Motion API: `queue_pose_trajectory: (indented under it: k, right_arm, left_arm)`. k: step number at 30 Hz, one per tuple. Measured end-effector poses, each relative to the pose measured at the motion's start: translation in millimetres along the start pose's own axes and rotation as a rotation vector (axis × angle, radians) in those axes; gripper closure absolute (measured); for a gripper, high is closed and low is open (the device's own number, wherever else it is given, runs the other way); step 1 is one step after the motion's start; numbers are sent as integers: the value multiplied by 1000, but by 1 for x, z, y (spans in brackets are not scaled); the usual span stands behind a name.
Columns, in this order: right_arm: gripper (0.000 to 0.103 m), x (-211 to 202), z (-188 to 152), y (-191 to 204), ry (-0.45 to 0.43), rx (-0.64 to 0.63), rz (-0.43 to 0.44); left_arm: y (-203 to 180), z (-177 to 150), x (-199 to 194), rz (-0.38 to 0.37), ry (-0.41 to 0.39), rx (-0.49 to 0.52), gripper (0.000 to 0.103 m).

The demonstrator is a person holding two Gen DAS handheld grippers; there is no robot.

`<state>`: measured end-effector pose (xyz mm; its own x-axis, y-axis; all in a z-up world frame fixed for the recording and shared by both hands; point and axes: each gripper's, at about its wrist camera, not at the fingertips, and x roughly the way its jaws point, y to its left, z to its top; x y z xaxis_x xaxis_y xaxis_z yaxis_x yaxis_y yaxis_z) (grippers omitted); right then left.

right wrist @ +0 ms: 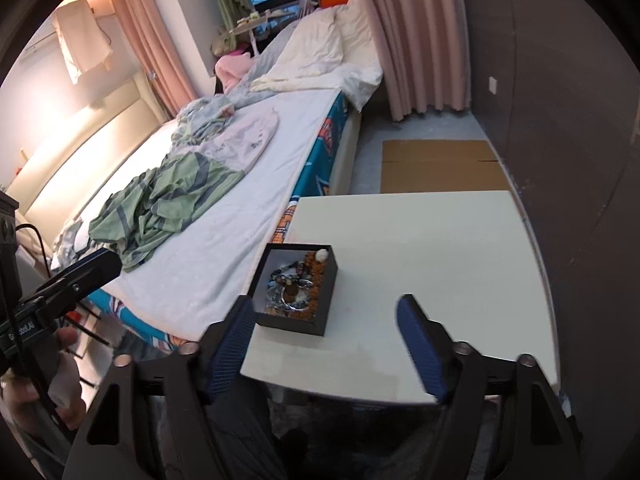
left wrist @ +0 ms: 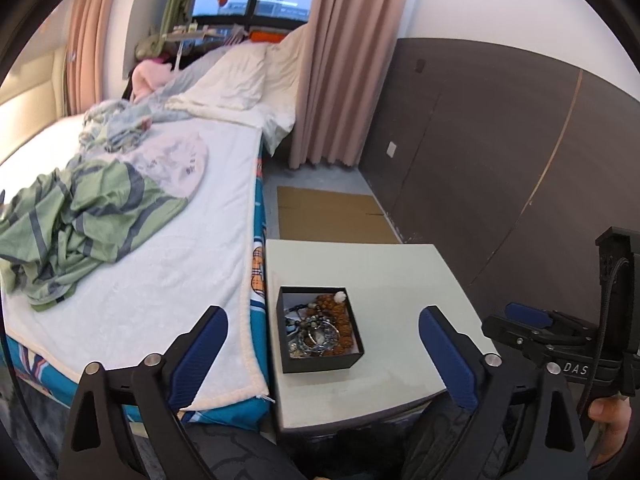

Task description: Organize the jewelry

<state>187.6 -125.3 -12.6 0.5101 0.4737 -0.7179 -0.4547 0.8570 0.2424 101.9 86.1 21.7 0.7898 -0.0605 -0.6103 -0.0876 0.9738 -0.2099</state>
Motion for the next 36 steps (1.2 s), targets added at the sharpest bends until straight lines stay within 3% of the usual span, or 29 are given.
queue_pose_trajectory:
  k: [6,8,9,22,32,36]
  right_arm:
    - [20,-27,-21,-7,-30,14,-6]
    - [1,-33,-27,-8,-39,4,-16]
    - [0,-37,-30,-8,-50,-5,-23]
    - [0,-79,-68,-21,-144,-9,-69]
    - [0,-96,-106,-37,-184,5,-30]
    - [0,-98,-114,-39,-192,9,-52]
  left_arm:
    - [-25,-16,-28,27,-69,60,4]
    - [-30,-21,-36,39,-90,72,4]
    - [-34,-23,-41,43,-101,81,3]
    - [-50,-52,-72,46,-194,111,0]
    - [-52,-84,-74,36,-204,144,1]
    - [-54,-90,-71,30,-194,160,1]
